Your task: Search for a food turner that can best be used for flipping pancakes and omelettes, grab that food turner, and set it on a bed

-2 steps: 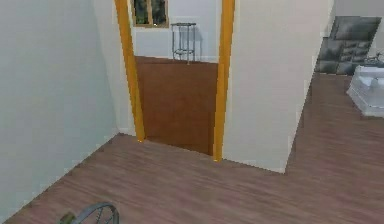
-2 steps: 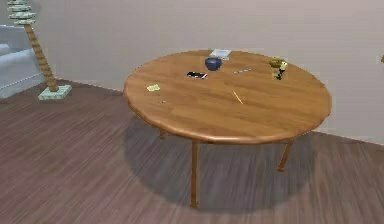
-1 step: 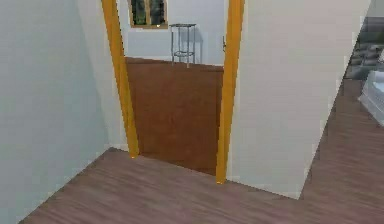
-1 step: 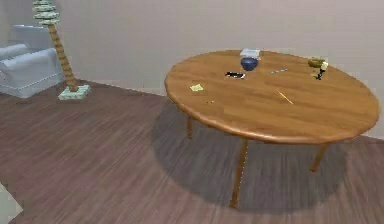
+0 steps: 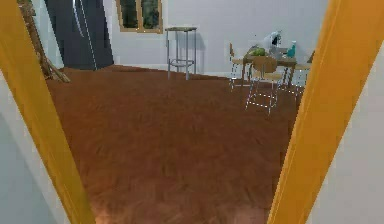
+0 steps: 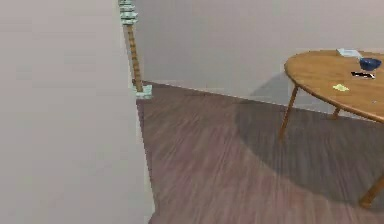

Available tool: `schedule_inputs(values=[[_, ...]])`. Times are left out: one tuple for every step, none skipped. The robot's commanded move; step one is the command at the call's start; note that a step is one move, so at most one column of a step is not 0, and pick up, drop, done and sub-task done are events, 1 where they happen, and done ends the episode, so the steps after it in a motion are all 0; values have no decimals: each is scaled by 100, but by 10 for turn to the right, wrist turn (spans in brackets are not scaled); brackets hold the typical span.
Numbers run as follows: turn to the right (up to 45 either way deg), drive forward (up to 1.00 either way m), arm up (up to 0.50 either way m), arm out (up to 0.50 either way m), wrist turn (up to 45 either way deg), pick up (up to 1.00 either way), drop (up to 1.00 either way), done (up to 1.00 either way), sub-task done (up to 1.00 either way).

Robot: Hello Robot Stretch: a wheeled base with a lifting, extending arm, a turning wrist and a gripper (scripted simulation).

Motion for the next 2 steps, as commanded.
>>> schedule_inputs(values=[[0, 85, 0, 0, 0, 0, 0, 0, 0], [-450, 0, 0, 0, 0, 0, 0, 0, 0]])
